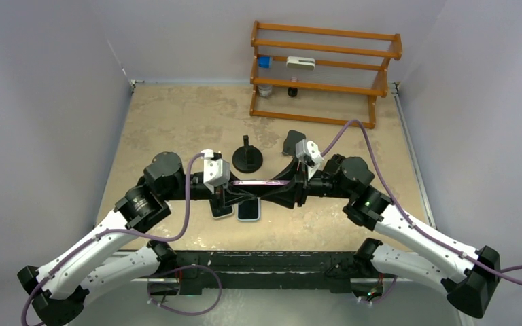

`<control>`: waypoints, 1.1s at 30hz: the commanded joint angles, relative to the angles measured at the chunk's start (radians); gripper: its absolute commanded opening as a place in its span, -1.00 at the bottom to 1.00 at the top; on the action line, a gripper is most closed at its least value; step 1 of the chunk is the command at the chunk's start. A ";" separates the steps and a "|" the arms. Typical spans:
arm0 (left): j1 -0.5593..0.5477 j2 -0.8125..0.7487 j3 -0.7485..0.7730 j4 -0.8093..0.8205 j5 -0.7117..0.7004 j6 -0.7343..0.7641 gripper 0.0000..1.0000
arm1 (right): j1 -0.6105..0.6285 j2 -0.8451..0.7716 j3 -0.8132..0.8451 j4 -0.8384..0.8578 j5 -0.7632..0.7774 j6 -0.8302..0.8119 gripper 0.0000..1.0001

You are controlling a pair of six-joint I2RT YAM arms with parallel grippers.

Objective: Place the phone on the phone stand

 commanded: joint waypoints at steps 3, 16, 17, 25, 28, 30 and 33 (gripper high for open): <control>0.002 -0.035 0.072 0.047 0.028 0.048 -1.00 | 0.002 -0.020 0.030 0.013 0.009 -0.033 -0.28; 0.002 -0.063 0.083 0.010 0.021 0.067 -1.00 | -0.010 -0.018 0.002 0.052 0.006 -0.030 -0.53; 0.002 -0.065 0.082 0.008 0.020 0.068 -1.00 | -0.014 -0.020 -0.002 0.053 0.003 -0.028 -0.52; 0.003 -0.072 0.085 -0.007 0.017 0.076 -1.00 | -0.041 -0.030 -0.025 0.059 -0.023 -0.023 -0.46; 0.002 -0.075 0.090 -0.013 0.017 0.079 -1.00 | -0.047 -0.025 -0.030 0.060 -0.024 -0.025 -0.44; 0.002 -0.078 0.093 -0.019 0.013 0.083 -1.00 | -0.056 -0.029 -0.038 0.062 -0.024 -0.024 -0.44; 0.002 -0.081 0.092 -0.022 0.008 0.084 -1.00 | -0.071 -0.031 -0.048 0.073 -0.037 -0.019 -0.44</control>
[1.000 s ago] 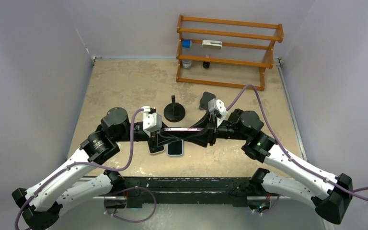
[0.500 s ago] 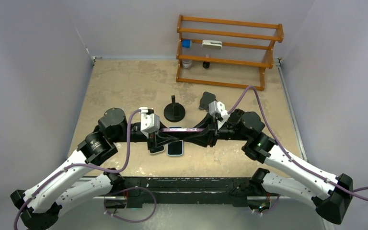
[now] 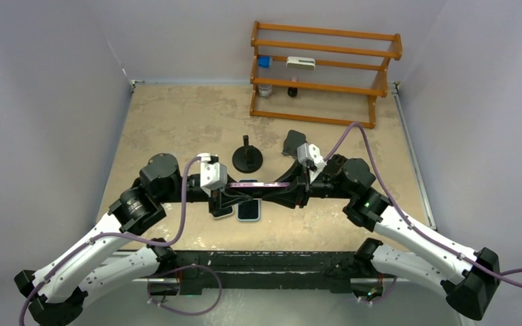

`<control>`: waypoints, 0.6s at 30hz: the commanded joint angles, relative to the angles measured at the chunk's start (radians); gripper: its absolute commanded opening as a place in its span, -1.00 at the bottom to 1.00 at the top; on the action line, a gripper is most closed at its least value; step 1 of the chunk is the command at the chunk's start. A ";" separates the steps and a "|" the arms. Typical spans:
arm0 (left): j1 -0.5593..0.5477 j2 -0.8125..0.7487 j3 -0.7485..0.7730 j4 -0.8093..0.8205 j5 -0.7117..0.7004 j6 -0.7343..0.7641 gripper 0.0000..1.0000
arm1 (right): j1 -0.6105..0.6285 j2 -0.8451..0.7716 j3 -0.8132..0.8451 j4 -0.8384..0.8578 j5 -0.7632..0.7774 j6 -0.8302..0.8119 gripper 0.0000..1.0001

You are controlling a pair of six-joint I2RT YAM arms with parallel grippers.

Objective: Place the phone on the phone stand

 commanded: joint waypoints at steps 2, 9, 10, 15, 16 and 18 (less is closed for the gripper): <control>0.002 -0.047 0.069 0.062 0.023 0.031 -1.00 | -0.047 -0.018 -0.022 0.042 0.005 0.025 -0.45; 0.003 -0.038 0.055 0.075 0.011 0.027 -1.00 | -0.049 0.005 -0.027 0.067 -0.017 0.035 -1.00; 0.004 -0.036 0.054 0.076 -0.001 0.027 -1.00 | -0.050 0.001 -0.029 0.072 -0.008 0.037 -1.00; 0.003 0.000 0.053 0.072 -0.099 0.011 -0.17 | -0.072 -0.049 -0.051 0.130 0.066 0.074 -1.00; 0.004 0.016 0.054 0.068 -0.113 0.011 0.14 | -0.085 -0.056 -0.057 0.147 0.084 0.083 -1.00; 0.003 0.052 0.057 0.057 -0.154 0.025 0.45 | -0.113 -0.066 -0.067 0.185 0.099 0.102 -1.00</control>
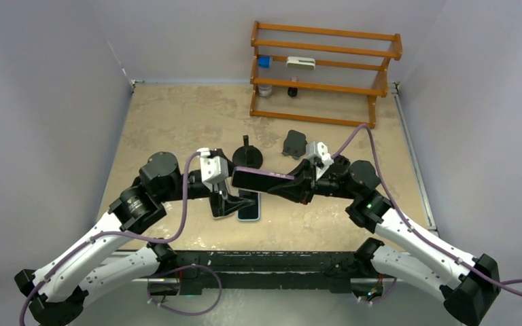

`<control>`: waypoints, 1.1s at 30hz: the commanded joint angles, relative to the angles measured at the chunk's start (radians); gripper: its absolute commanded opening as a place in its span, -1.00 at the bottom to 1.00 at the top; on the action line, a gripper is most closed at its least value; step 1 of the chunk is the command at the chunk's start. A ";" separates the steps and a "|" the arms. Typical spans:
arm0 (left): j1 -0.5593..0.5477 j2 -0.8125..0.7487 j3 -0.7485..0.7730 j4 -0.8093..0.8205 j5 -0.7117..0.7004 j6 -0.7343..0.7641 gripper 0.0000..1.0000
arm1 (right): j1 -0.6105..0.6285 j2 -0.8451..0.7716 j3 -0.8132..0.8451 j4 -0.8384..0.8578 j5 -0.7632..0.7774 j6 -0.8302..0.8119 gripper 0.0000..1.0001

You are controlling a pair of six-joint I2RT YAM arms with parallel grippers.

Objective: Place the phone on the phone stand

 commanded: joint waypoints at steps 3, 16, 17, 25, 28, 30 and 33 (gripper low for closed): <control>0.007 0.116 0.090 -0.015 -0.189 0.097 0.52 | -0.132 -0.031 -0.004 0.148 0.096 0.097 -1.00; 0.338 0.249 -0.010 0.133 -0.107 0.188 0.48 | -0.224 -0.016 0.029 0.133 0.330 0.090 -1.00; 0.365 0.278 -0.016 0.165 -0.083 0.187 0.46 | -0.227 -0.005 0.032 0.130 0.323 0.084 -1.00; 0.531 0.456 -0.160 0.410 0.151 0.269 0.34 | -0.227 0.038 0.049 0.106 0.154 0.037 -1.00; 0.556 0.540 -0.236 0.556 0.209 0.373 0.28 | -0.226 0.009 0.006 0.161 0.145 0.059 -1.00; 0.564 0.612 -0.267 0.689 0.198 0.388 0.27 | -0.227 0.006 -0.003 0.161 0.140 0.059 -1.00; 0.586 0.720 -0.235 0.811 0.239 0.342 0.26 | -0.227 0.009 -0.004 0.169 0.111 0.059 -1.00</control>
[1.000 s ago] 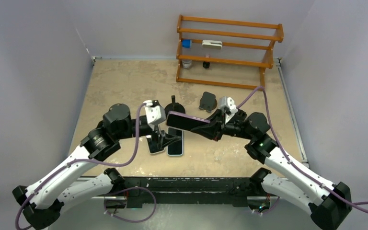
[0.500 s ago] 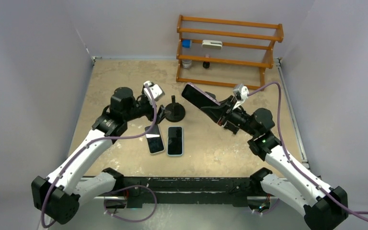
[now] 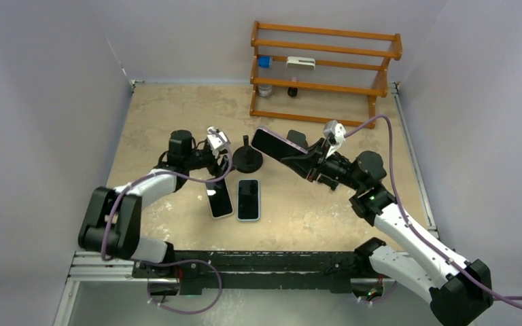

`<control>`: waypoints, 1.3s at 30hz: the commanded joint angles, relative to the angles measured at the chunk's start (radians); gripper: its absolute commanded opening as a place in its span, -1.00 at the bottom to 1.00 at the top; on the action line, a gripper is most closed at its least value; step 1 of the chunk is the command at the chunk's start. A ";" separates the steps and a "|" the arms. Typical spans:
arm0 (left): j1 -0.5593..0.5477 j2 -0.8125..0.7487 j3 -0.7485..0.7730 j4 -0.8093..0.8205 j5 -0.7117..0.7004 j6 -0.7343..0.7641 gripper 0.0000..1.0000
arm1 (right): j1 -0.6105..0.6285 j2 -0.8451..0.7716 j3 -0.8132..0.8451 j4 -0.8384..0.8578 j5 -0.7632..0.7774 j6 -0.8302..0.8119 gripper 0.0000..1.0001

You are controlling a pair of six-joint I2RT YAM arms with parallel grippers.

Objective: Place the phone on the phone stand

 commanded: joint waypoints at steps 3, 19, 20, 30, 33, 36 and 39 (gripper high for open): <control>0.027 0.214 0.123 0.287 0.183 -0.004 0.25 | -0.001 -0.034 0.003 0.139 -0.055 -0.004 -1.00; 0.009 0.559 0.365 0.366 0.433 -0.164 0.14 | -0.001 0.038 0.021 0.117 -0.037 -0.026 -1.00; 0.000 0.574 0.378 0.353 0.437 -0.155 0.09 | -0.001 0.046 0.022 0.117 -0.034 -0.031 -1.00; -0.008 0.693 0.460 0.283 0.532 -0.135 -0.99 | -0.001 0.157 0.052 0.115 0.055 -0.121 -1.00; -0.012 0.720 0.487 0.253 0.571 -0.127 -1.00 | -0.002 0.163 0.039 0.145 0.077 -0.152 -1.00; -0.022 0.730 0.496 0.216 0.575 -0.086 -1.00 | 0.000 0.159 0.012 0.191 0.102 -0.182 -1.00; -0.033 0.730 0.511 0.160 0.564 -0.045 -1.00 | -0.001 0.167 -0.032 0.285 0.053 -0.235 -1.00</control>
